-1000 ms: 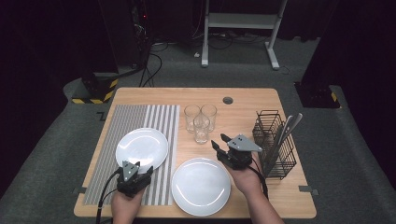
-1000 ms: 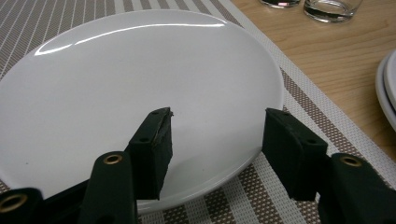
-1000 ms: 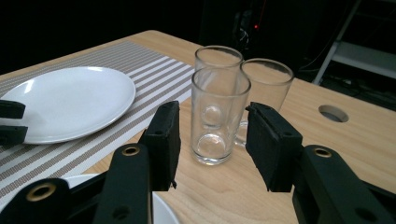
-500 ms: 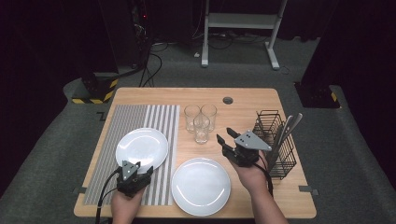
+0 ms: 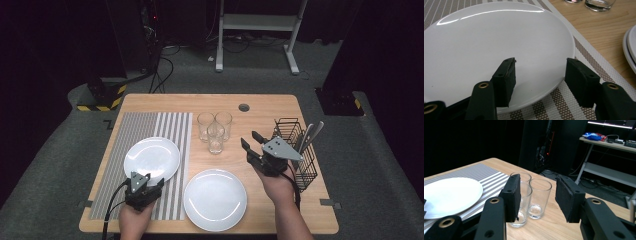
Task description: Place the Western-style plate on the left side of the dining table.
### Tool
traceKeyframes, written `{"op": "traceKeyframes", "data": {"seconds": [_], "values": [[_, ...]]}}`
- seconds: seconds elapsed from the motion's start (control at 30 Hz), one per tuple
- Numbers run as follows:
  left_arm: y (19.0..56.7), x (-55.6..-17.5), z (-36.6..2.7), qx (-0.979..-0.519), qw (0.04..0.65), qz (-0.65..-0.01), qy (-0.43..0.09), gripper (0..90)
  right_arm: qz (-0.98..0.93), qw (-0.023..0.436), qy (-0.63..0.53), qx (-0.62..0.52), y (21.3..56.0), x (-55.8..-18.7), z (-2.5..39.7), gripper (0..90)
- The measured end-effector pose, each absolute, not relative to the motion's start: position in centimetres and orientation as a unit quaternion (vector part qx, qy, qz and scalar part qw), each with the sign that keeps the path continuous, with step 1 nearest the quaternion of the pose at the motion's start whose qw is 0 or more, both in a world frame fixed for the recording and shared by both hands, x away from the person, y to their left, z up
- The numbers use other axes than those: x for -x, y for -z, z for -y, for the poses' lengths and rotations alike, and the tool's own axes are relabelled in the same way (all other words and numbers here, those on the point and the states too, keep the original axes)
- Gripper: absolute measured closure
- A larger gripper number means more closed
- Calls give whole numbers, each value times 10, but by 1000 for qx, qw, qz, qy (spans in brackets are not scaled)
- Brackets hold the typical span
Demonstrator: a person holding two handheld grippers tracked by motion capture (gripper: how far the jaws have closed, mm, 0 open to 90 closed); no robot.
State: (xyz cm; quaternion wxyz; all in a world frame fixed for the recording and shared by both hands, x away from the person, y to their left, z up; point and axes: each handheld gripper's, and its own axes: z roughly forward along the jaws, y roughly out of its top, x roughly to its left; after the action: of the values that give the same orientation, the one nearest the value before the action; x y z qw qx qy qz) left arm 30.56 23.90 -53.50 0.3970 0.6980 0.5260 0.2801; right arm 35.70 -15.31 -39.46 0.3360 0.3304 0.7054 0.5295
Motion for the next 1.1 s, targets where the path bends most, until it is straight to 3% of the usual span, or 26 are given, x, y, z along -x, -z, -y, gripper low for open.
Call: {"op": "traceKeyframes", "data": {"seconds": [1.1], "values": [[535, -306, -239, -698, 398, -527, -279, 421, -672, 366, -543, -347, 375, -359, 190, 561]]}}
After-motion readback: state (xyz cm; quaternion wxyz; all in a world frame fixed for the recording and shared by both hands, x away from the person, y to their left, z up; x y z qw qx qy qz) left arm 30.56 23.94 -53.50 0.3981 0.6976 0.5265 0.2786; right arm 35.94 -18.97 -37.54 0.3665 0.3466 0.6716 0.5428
